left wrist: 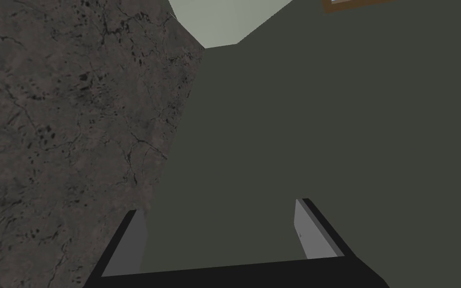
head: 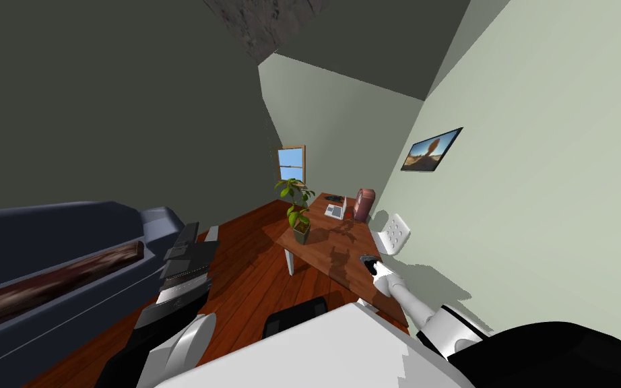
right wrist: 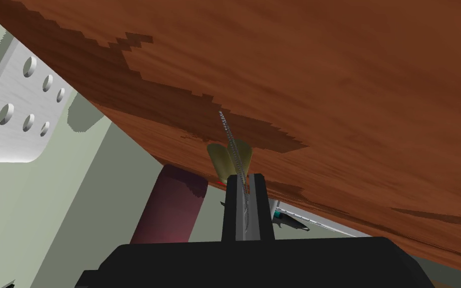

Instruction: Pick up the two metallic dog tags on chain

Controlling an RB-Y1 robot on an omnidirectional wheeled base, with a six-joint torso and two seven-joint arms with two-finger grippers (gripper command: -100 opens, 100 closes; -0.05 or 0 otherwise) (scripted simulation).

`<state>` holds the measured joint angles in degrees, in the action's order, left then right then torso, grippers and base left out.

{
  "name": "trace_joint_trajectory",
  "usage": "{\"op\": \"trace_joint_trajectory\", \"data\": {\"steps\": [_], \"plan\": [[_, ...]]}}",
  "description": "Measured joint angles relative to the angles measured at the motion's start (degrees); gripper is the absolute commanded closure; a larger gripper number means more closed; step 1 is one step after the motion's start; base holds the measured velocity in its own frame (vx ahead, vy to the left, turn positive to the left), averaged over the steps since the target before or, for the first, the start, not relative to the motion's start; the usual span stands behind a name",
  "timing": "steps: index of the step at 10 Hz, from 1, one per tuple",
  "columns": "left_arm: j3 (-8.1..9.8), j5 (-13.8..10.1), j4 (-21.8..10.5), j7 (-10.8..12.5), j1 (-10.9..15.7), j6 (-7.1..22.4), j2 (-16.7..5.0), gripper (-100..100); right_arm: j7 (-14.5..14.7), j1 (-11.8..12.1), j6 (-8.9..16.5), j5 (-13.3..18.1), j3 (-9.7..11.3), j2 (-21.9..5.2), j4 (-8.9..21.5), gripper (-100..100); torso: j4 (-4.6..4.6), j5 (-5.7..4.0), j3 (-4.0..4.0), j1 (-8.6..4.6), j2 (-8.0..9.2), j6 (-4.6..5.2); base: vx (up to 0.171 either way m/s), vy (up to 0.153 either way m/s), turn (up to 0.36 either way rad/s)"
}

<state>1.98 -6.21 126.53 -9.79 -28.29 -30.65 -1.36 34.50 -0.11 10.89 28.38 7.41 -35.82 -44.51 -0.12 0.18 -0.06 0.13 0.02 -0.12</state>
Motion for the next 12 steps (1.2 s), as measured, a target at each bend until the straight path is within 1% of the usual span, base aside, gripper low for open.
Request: {"op": "trace_joint_trajectory", "data": {"steps": [1,2,3,4,7,8,10,12], "plan": [[0.00,0.00,0.00,0.00,0.00,0.00,0.00,0,0.01,0.02,-0.01,0.02,0.02,-0.01,0.01,100,0.00,0.01,-0.03,0.05,-0.05,0.00,0.000,0.000,0.000],[0.00,0.00,0.00,0.00,0.00,0.00,0.00,0,0.03,0.03,-0.01,0.02,0.03,0.00,0.01,0,0.00,0.02,-0.03,0.07,-0.07,0.00,0.000,0.000,0.000],[0.00,0.00,0.00,0.00,0.00,0.00,0.00,0,0.03,0.03,-0.01,0.03,0.04,0.00,0.01,100,0.00,0.02,-0.03,0.08,-0.07,0.00,-0.011,0.040,-0.076],[0.00,0.00,0.00,0.00,0.00,0.00,0.00,0,-0.17,-0.48,-0.31,0.08,1.12,-0.61,0.47,100,0.01,0.04,-0.01,0.20,-0.03,0.05,-0.004,0.074,-0.112],[-0.01,0.00,0.00,0.00,0.00,0.00,0.01,0,-2.21,-3.23,-3.14,1.53,3.30,-1.82,4.69,100,0.05,0.09,0.00,0.39,-0.05,0.05,-0.003,0.075,-0.075],[-0.01,0.00,0.00,0.00,0.00,0.00,0.01,0,-2.95,-4.61,-4.45,2.38,3.59,-1.99,6.84,100,0.06,0.09,0.03,0.38,0.00,0.07,-0.013,0.063,-0.074],[-0.01,0.00,0.00,0.00,0.00,0.00,0.01,0,-4.36,-6.68,-6.46,3.41,4.68,-2.59,9.84,100,0.09,0.09,0.06,0.32,0.03,0.11,-0.007,0.054,-0.081],[-0.01,0.00,0.00,0.00,0.00,0.00,0.01,0,-6.19,-8.10,-7.40,2.77,7.65,-4.14,11.15,100,0.10,0.08,0.08,0.32,0.06,0.15,-0.008,0.040,-0.050]]}}
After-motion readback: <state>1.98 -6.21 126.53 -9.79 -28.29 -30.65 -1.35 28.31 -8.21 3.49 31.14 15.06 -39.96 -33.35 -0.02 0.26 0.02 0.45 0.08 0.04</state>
